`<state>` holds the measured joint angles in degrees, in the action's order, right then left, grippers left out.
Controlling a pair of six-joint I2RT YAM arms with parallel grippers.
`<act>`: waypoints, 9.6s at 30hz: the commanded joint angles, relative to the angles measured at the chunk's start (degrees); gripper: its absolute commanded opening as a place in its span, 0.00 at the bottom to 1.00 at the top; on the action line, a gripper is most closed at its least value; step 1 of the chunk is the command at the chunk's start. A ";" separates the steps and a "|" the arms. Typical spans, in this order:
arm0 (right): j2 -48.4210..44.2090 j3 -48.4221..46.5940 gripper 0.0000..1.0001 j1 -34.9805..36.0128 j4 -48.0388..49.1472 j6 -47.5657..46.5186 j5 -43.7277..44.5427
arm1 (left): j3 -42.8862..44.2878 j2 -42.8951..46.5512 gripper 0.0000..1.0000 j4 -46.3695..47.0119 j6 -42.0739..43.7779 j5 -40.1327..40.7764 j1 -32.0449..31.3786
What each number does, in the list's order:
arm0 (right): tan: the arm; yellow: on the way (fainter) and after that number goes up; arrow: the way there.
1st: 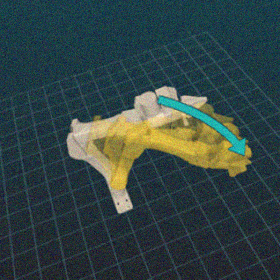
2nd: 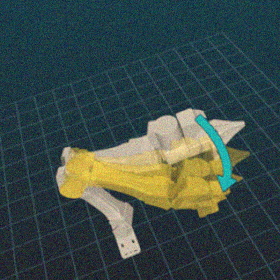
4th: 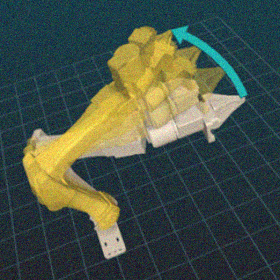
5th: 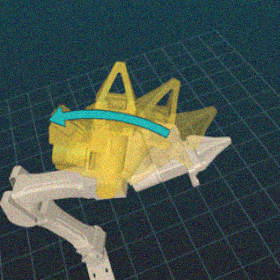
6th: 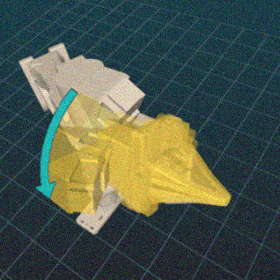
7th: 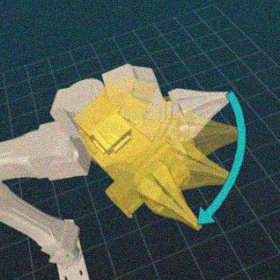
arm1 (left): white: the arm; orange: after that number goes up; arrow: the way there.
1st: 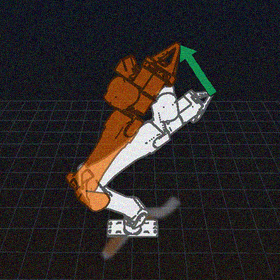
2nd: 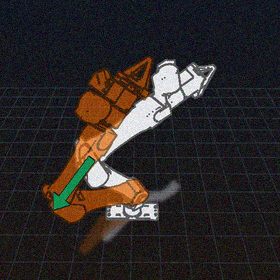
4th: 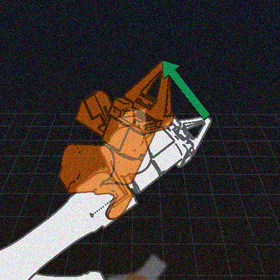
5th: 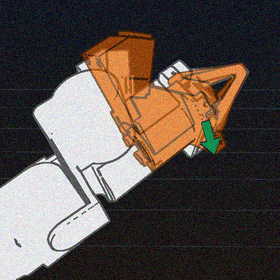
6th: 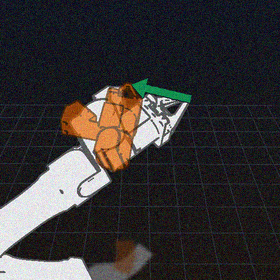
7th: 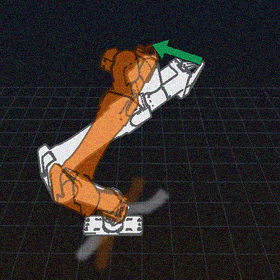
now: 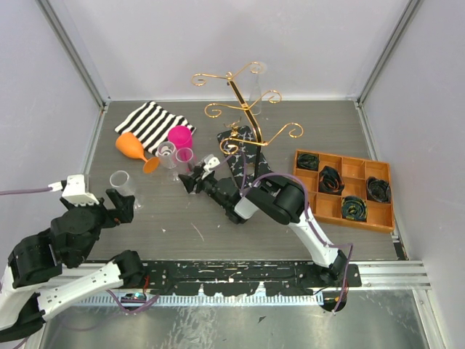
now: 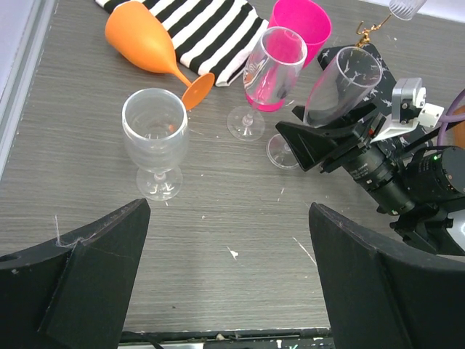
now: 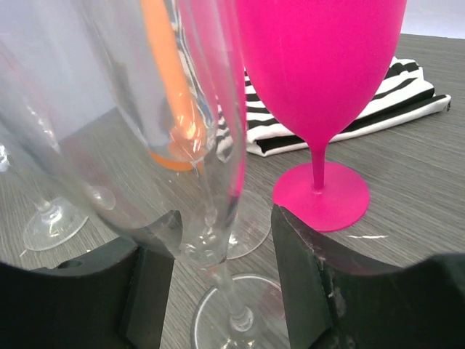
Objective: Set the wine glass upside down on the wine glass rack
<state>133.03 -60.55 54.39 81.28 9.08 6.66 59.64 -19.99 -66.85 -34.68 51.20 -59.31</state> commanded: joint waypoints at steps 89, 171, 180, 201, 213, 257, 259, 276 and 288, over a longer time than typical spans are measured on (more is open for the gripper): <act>-32.74 32.36 0.01 9.42 15.88 -16.27 -36.09 | -1.50 2.94 0.98 2.93 0.80 -0.05 -0.04; -72.53 23.47 0.01 9.43 -5.49 -31.43 -32.58 | -9.02 -17.55 0.13 62.32 -12.61 -51.93 -0.06; -73.42 24.42 0.08 9.42 -7.51 -31.96 -31.96 | -8.27 -17.06 0.00 60.63 -11.81 -50.41 -0.06; -74.84 28.41 0.66 9.42 -7.19 -30.78 -27.89 | -7.40 -14.65 0.00 58.56 -10.29 -49.05 -0.03; -80.32 35.13 0.71 9.44 -9.14 -29.77 -24.53 | -5.74 -13.31 0.00 54.81 -7.22 -47.26 -0.10; -93.15 26.96 0.86 9.47 -99.76 20.45 4.02 | 10.30 -18.84 0.00 14.99 30.41 -12.75 -0.05; -92.33 25.21 0.98 9.42 -102.80 22.95 3.66 | 10.43 -19.85 0.00 14.55 30.98 -12.45 -0.05; -89.58 13.11 0.84 9.42 -108.05 17.85 0.74 | 12.00 -28.41 0.00 11.23 33.88 -18.38 -0.04; -79.18 5.12 0.70 9.48 -99.62 16.58 -6.46 | 15.72 -34.83 0.00 11.22 36.89 -28.44 -5.64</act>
<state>52.07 -51.35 63.64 -23.59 25.74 3.42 72.40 -53.91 -56.55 0.38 26.24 -62.37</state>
